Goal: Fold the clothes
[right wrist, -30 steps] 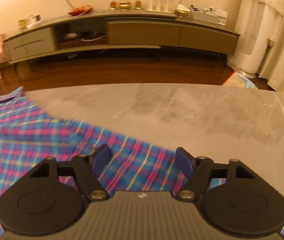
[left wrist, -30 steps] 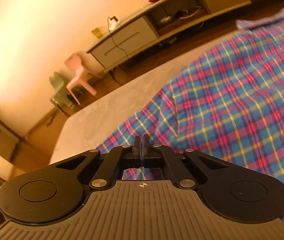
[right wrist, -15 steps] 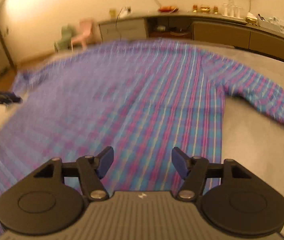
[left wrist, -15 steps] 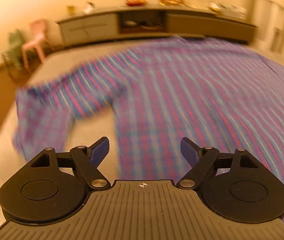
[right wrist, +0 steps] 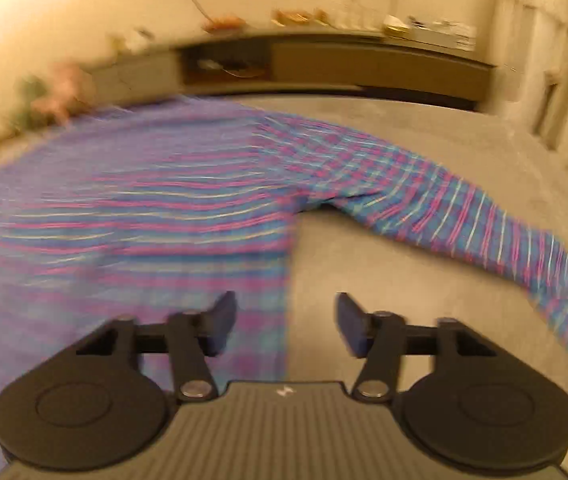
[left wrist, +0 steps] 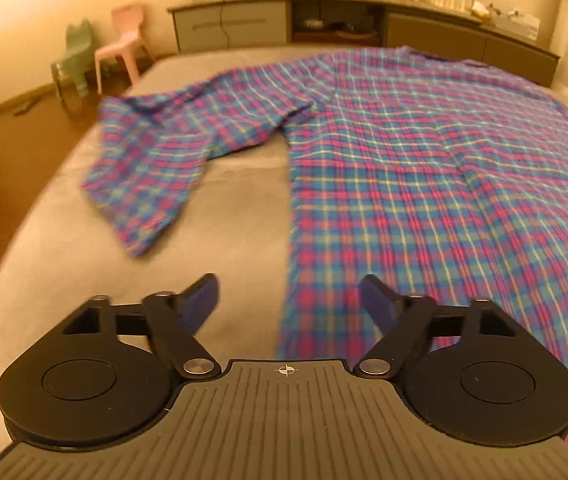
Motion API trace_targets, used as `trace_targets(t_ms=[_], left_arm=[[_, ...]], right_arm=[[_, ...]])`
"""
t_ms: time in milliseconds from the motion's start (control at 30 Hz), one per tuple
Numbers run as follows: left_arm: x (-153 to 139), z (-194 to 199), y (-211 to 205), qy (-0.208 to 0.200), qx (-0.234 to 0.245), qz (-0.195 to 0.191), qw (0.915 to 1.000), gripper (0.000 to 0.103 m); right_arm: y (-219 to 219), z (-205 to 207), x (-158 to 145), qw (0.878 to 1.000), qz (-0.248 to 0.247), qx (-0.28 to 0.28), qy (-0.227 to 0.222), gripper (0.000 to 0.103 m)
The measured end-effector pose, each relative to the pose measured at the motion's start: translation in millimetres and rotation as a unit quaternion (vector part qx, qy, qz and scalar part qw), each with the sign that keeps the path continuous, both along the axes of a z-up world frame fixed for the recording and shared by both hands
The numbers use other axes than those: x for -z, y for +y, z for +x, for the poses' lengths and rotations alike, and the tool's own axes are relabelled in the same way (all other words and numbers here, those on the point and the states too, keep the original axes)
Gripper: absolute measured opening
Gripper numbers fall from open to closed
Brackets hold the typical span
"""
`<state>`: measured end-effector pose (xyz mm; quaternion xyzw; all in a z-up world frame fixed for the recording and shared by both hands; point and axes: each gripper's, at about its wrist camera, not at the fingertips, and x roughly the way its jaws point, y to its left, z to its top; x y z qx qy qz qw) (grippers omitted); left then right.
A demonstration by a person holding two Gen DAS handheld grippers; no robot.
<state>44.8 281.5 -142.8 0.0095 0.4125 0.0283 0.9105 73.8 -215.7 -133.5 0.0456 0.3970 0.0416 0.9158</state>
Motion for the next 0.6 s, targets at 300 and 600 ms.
trace_targets(t_ms=[300,600], left_arm=[[4.5,-86.2,-2.4,0.044,0.022,-0.024,0.9985,0.071],[-0.3,-106.0,14.4,0.038,-0.032,-0.014,0.9987,0.075]], right_arm=[[10.6,-154.3,30.0,0.996,-0.072,-0.047,0.023,0.049],[-16.0,-128.7,13.0,0.983,-0.174,0.055,0.014,0.047]])
